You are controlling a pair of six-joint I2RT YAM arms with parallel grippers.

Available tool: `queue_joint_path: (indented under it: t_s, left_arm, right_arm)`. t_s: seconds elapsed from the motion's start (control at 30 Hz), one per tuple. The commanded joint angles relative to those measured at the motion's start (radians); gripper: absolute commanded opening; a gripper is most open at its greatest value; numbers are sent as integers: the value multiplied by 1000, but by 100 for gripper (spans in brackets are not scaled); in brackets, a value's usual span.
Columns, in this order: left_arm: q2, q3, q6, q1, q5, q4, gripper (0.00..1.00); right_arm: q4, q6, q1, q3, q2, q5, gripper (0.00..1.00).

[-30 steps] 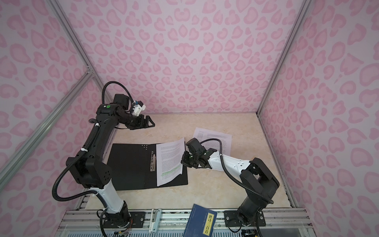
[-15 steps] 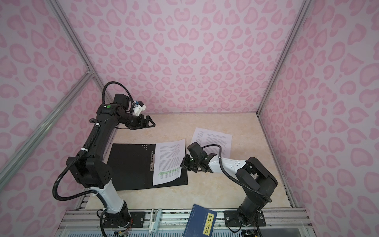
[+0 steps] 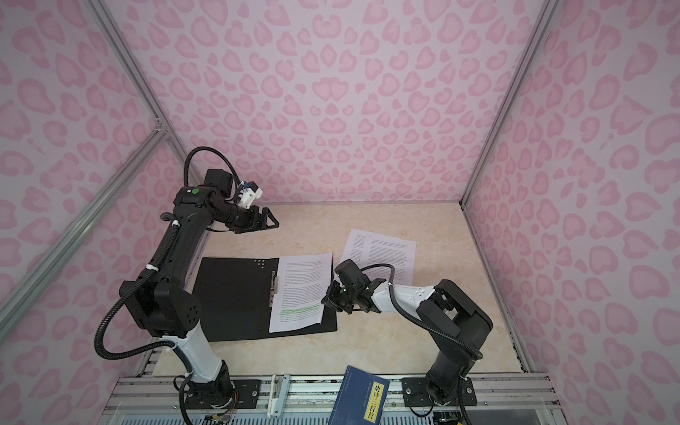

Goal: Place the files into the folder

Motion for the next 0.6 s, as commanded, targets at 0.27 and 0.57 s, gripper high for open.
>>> queue_joint_path:
  t_s: [0.27, 0.57]
  left_arm:
    - [5, -8, -3, 1, 24, 0, 89]
    - [10, -6, -1, 1, 23, -1, 89]
  right_arm:
    - [-258, -136, 20, 108, 14, 85, 43]
    - [-336, -221, 19, 158, 11, 119, 42]
